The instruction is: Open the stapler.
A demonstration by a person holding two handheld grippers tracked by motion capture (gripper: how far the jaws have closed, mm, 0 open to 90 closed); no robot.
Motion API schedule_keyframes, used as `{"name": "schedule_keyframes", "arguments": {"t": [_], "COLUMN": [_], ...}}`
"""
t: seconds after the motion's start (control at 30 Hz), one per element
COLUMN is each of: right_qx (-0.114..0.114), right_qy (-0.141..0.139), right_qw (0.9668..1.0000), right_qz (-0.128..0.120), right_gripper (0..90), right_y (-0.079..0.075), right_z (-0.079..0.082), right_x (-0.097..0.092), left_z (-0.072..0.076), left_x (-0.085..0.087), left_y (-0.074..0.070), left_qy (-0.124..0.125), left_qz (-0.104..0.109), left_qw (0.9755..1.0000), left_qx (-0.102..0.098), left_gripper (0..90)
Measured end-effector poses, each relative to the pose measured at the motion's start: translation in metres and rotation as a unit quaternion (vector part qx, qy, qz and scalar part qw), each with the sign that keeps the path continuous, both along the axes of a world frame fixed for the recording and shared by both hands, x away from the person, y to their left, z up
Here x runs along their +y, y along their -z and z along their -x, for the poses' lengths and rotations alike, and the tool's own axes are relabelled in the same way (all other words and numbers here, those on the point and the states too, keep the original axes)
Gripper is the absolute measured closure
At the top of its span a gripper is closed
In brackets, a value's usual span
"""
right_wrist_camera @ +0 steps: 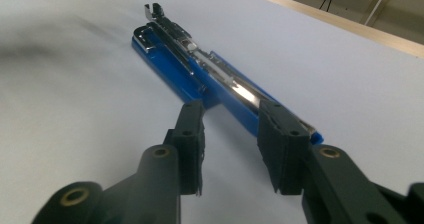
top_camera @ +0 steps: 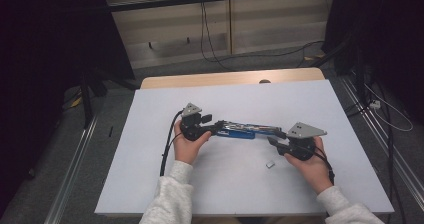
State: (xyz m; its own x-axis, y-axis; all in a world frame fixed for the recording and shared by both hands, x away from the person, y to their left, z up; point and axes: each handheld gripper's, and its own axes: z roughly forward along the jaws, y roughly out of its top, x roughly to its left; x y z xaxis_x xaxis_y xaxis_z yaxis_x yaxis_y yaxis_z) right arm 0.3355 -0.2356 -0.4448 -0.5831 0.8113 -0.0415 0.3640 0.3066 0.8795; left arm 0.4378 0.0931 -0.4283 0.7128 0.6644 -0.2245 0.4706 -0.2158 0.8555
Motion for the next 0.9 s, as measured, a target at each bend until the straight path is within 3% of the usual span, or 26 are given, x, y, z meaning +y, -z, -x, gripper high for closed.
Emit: {"name": "schedule_keyframes", "arguments": {"t": [0.1, 0.27, 0.43, 0.9], "right_qx": [0.009, 0.022, 0.036, 0.045], "right_qy": [-0.002, -0.016, -0.022, -0.03], "right_qw": [0.9999, 0.9995, 0.9984, 0.9978], "right_qz": [-0.011, -0.016, -0.037, -0.04], "right_gripper": [53.0, 42.4, 33.6, 22.6], "right_y": [0.003, 0.005, 0.005, 0.004], "right_z": [0.007, 0.014, 0.015, 0.023], "right_x": [-0.005, -0.01, -0.016, -0.021], "left_z": [0.003, 0.01, 0.019, 0.045], "left_x": [0.002, 0.007, 0.014, 0.036], "left_y": [0.0, -0.003, -0.007, -0.012], "left_qy": [-0.01, -0.015, -0.02, -0.028], "left_qz": [-0.002, -0.006, -0.016, -0.023], "left_qw": [0.9999, 0.9999, 0.9997, 0.9991], "left_qx": [0.004, 0.001, -0.004, -0.022], "left_gripper": [28.2, 23.2, 18.4, 15.5]}}
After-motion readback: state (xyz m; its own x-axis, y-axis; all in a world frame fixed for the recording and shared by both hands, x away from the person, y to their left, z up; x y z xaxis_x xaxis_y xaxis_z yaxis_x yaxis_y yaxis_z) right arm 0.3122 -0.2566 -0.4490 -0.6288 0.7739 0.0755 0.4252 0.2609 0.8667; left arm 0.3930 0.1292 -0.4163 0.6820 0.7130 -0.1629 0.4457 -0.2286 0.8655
